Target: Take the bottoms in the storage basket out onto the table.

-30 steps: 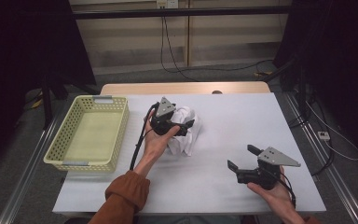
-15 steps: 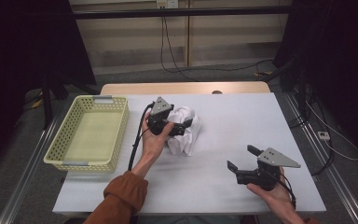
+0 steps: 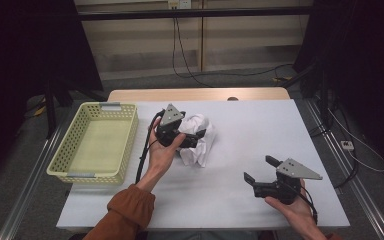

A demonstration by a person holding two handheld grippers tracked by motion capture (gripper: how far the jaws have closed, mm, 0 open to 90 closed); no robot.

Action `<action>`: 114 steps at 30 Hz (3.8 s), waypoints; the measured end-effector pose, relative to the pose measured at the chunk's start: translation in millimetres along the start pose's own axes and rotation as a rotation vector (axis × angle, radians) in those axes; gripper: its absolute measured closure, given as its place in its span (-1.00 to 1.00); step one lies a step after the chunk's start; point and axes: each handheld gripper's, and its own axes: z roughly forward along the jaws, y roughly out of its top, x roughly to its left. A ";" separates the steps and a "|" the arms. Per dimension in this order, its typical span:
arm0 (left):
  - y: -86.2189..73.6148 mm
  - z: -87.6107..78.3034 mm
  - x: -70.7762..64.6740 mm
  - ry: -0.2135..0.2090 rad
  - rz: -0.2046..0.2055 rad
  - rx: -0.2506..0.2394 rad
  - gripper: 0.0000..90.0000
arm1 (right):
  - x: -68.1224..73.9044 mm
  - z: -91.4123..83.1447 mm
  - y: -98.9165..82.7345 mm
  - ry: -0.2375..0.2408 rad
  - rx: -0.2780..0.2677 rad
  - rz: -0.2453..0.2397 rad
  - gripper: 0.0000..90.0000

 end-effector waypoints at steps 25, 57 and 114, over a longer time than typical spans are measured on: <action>4.0 -40.2 9.2 0.074 -0.044 0.039 -0.89 | 0.4 1.0 0.2 -0.004 0.002 0.005 -0.88; -10.7 -95.0 12.4 0.173 0.021 0.059 -0.90 | 1.0 1.7 0.4 -0.007 0.003 0.005 -0.88; -83.3 -141.2 -5.1 0.188 -0.058 0.156 -0.88 | 1.9 3.2 0.3 -0.005 0.011 -0.003 -0.88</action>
